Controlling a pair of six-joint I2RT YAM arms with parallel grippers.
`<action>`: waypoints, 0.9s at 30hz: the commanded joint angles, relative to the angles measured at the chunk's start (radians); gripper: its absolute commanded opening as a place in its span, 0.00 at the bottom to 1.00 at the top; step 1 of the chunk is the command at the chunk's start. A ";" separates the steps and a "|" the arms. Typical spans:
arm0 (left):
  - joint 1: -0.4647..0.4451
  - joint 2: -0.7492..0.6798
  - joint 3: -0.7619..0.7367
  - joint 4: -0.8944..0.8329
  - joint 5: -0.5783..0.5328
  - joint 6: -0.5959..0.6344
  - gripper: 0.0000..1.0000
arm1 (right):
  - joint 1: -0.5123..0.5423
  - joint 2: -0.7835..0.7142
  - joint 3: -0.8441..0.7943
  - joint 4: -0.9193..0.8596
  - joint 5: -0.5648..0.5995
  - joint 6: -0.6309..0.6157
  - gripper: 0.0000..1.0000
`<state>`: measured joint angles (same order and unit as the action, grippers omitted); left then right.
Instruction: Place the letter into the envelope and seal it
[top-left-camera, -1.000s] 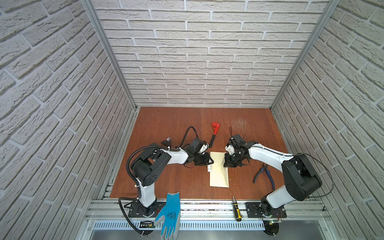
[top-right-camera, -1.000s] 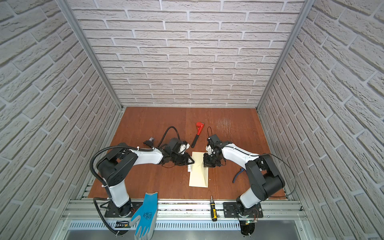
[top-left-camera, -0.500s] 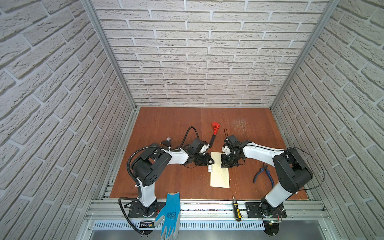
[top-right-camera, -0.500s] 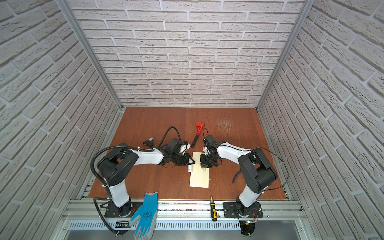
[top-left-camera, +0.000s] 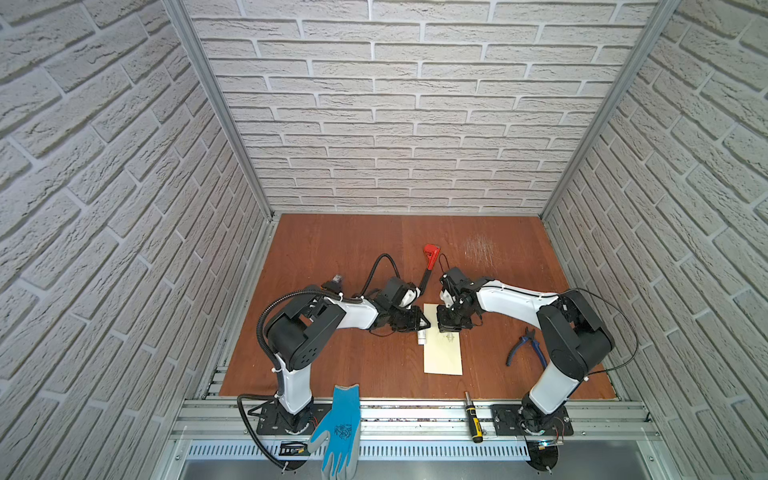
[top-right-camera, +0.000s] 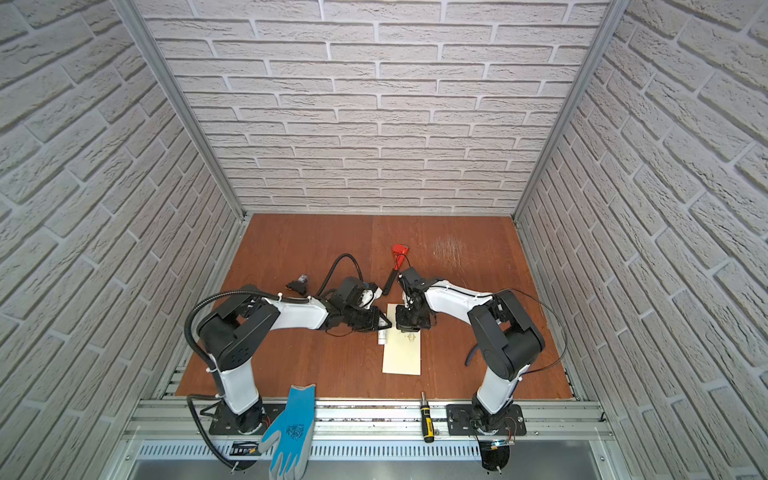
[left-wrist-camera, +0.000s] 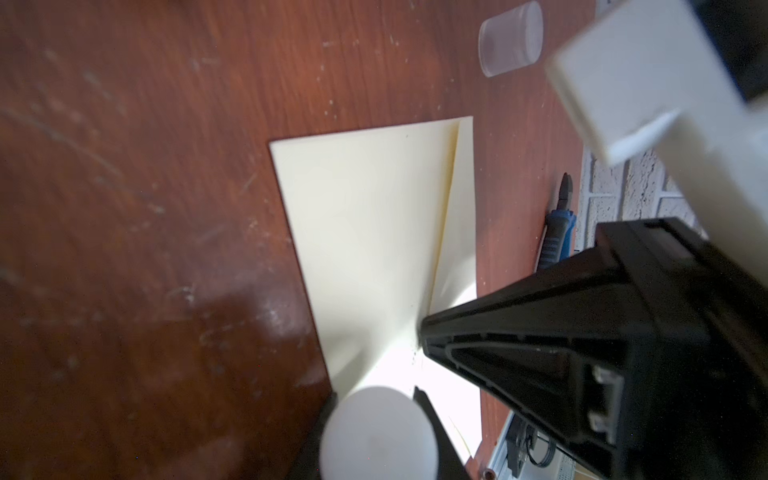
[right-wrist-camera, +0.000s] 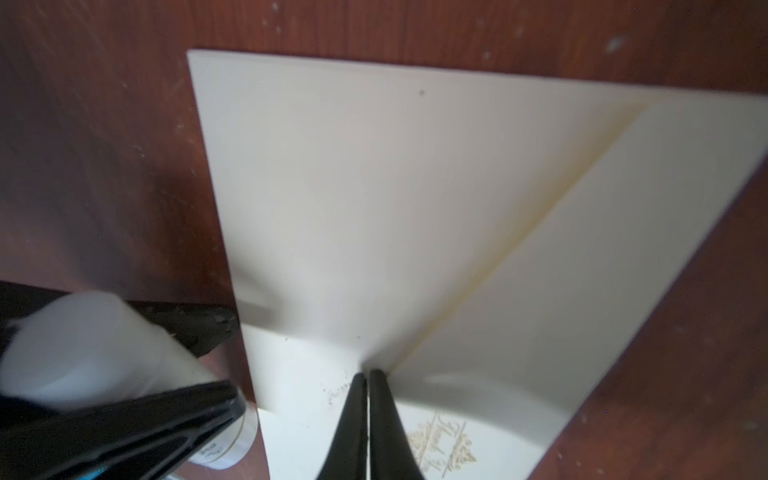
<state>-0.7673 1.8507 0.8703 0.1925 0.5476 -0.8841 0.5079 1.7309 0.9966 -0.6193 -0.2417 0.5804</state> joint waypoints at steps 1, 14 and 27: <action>-0.007 0.033 -0.035 -0.041 -0.015 0.005 0.00 | 0.018 0.034 -0.006 -0.031 0.054 0.013 0.07; -0.001 0.017 -0.043 -0.052 -0.024 0.006 0.00 | 0.038 -0.017 -0.022 0.026 0.019 -0.013 0.06; -0.001 0.017 -0.044 -0.067 -0.034 0.004 0.00 | 0.041 -0.290 0.091 -0.040 -0.024 -0.034 0.25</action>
<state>-0.7673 1.8503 0.8616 0.2077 0.5484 -0.8848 0.5415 1.4952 1.0531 -0.6048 -0.2760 0.5648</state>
